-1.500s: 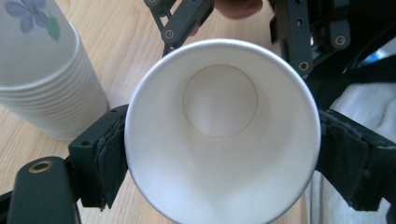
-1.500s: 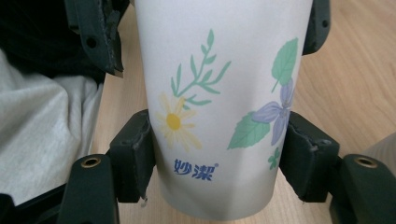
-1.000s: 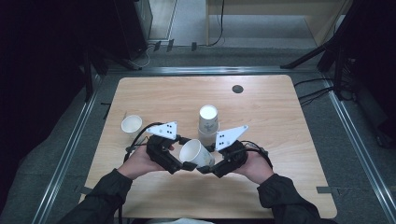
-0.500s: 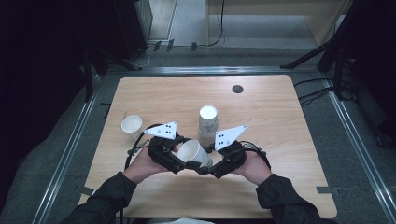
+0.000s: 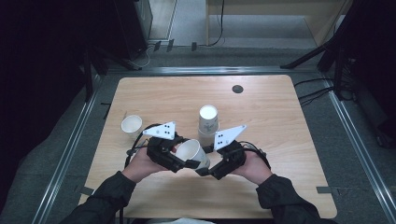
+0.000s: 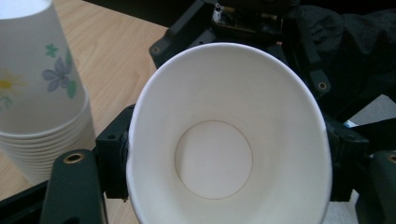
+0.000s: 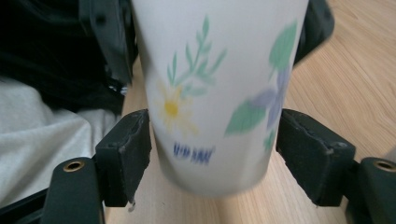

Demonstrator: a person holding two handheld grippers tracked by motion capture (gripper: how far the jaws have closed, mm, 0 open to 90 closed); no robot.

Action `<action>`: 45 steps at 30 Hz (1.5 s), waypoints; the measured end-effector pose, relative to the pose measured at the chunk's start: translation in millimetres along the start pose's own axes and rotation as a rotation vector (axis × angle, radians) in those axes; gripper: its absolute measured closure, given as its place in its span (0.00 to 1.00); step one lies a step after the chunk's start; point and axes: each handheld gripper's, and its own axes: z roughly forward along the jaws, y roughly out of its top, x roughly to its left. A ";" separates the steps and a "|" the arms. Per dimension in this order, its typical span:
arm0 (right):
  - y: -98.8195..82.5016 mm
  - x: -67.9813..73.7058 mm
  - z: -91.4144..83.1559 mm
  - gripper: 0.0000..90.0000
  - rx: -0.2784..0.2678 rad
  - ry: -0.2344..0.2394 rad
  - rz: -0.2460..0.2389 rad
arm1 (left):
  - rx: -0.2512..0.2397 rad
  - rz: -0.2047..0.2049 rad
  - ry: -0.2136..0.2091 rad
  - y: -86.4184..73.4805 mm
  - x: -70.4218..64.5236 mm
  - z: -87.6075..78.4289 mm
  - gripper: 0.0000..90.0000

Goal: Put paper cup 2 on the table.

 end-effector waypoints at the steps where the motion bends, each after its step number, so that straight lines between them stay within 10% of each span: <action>1: -0.8 0.0 0.1 0.29 0.009 -0.006 -0.001 | -0.004 -0.003 0.007 0.1 1.6 -2.2 0.27; 8: -8.5 -1.6 -1.6 0.26 0.051 -0.061 -0.014 | -0.023 -0.014 0.046 -0.4 9.9 -15.4 0.27; 19: -19.4 5.3 -20.8 0.25 0.061 -0.324 0.012 | 0.017 -0.014 0.126 -4.9 19.2 -26.6 0.27; 33: -37.5 0.1 -44.1 0.22 0.065 -0.479 0.093 | 0.075 -0.005 0.186 -11.2 22.7 -30.9 0.27; 45: -42.7 -18.4 -63.9 0.22 0.014 -0.516 0.145 | 0.097 -0.033 0.228 -20.7 24.3 -41.2 0.27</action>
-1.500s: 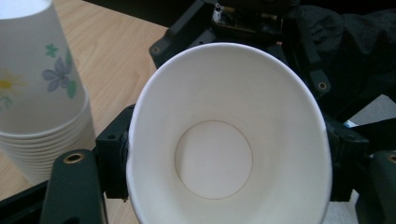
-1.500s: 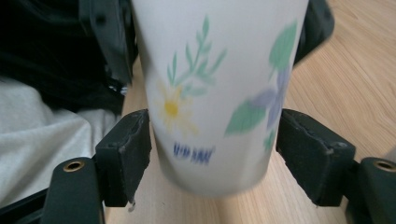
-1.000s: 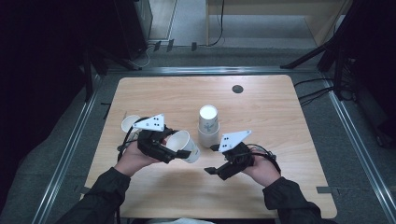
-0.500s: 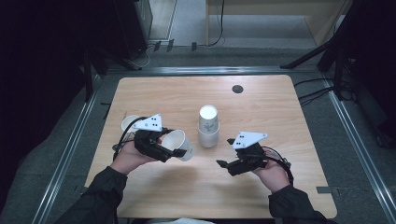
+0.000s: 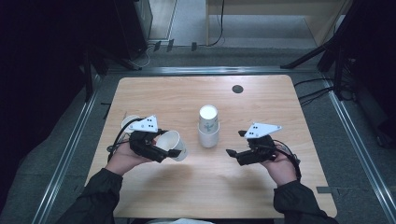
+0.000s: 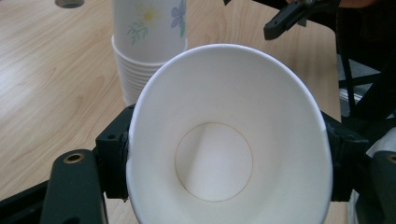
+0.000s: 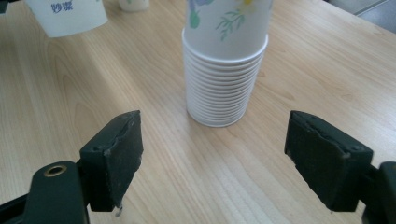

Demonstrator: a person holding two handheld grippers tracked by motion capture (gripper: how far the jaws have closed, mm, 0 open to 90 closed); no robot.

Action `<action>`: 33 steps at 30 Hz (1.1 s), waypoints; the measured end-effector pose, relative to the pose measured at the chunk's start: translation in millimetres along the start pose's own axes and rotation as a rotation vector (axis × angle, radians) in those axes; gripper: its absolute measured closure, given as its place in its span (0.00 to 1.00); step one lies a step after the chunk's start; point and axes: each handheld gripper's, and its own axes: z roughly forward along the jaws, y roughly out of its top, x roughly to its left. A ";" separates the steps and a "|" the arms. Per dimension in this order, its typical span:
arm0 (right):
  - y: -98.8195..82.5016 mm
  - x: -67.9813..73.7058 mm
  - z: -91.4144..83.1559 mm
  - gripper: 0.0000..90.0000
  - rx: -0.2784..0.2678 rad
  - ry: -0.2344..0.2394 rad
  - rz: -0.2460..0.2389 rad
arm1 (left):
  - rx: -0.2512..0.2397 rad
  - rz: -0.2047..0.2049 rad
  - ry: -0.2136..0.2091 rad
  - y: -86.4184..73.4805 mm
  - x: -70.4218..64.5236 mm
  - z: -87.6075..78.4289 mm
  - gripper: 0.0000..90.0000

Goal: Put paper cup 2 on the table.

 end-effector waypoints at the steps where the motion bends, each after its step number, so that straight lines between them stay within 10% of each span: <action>1: 0.2 -2.2 -0.4 0.22 -0.003 -0.001 0.002 | -0.001 -0.003 0.009 -2.2 0.2 -2.2 0.27; 33: 16.2 -35.4 13.9 0.22 -0.008 -0.011 0.037 | 0.056 -0.075 0.165 -49.1 8.0 -41.7 0.27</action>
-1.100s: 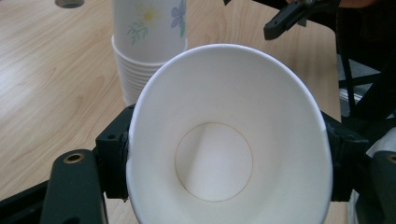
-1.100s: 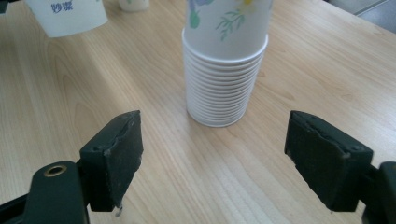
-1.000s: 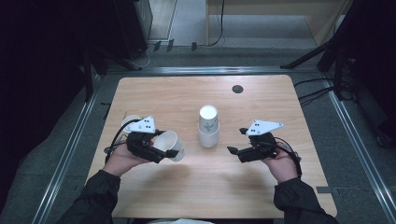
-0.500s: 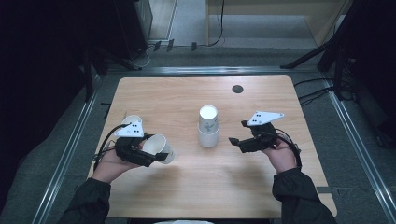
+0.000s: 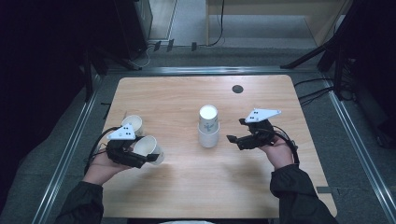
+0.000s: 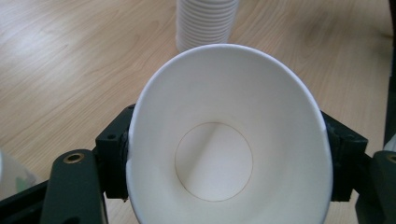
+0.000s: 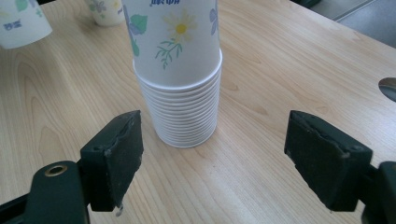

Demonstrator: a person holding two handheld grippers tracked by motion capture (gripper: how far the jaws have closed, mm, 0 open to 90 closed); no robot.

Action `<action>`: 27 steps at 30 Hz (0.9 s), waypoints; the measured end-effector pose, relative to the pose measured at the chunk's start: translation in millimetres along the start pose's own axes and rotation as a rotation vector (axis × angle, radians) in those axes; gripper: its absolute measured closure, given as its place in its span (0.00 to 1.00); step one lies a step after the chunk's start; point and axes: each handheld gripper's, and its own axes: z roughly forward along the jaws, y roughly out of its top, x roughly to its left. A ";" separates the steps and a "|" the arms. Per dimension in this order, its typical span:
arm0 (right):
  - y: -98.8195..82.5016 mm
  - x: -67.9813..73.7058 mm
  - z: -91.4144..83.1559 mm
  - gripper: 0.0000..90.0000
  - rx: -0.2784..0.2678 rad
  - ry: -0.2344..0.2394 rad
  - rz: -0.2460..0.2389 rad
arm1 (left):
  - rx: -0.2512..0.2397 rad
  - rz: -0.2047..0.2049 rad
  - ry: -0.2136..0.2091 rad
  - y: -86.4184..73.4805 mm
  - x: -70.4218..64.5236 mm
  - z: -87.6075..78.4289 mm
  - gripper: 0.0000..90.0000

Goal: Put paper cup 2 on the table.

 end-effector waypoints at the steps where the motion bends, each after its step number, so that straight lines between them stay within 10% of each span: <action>1: -0.1 0.5 0.3 0.22 0.003 0.003 0.001 | 0.010 -0.008 0.006 -2.5 3.2 0.1 0.27; 27: -0.7 3.0 2.7 0.22 0.027 0.004 -0.026 | 0.116 -0.096 0.094 -30.6 41.2 8.9 0.26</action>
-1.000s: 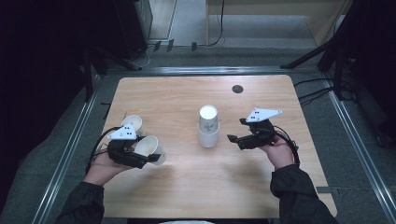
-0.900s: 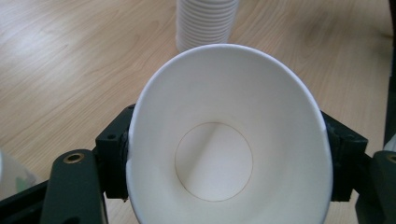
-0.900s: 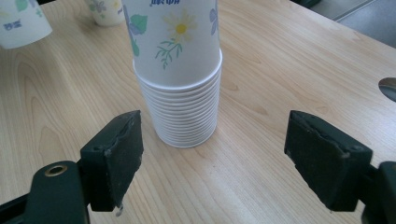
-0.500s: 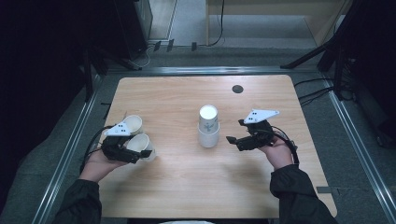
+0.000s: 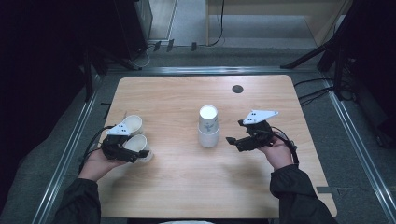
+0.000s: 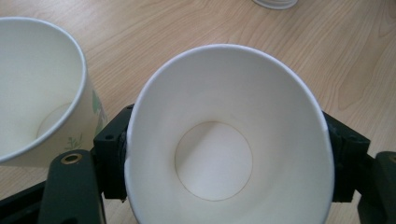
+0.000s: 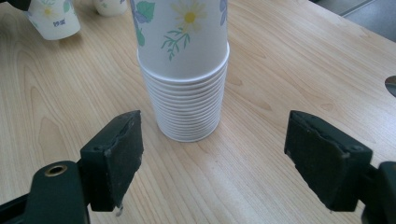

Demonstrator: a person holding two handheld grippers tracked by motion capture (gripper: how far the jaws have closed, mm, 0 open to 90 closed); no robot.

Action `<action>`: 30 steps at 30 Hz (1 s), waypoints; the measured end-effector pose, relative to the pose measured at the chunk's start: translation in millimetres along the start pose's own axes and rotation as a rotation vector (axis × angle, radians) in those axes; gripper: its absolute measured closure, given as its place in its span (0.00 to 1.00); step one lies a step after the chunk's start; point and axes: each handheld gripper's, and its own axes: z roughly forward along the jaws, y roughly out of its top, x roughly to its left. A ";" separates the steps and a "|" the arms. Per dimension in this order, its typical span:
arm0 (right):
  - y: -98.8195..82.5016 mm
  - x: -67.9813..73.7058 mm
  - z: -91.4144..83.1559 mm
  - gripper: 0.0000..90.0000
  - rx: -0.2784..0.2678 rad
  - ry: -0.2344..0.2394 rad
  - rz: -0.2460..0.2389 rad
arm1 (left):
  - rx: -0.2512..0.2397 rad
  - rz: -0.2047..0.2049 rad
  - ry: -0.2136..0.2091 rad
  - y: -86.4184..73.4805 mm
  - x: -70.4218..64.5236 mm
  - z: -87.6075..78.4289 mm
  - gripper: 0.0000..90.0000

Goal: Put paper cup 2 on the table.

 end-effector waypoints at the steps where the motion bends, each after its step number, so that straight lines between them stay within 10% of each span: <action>1: 0.0 0.0 -0.1 0.22 0.000 0.001 0.000 | 0.003 0.001 0.004 -0.1 0.3 0.2 0.26; 30: -0.1 1.5 1.0 0.22 0.010 0.002 -0.010 | 0.066 -0.001 0.020 -2.5 2.1 9.3 0.24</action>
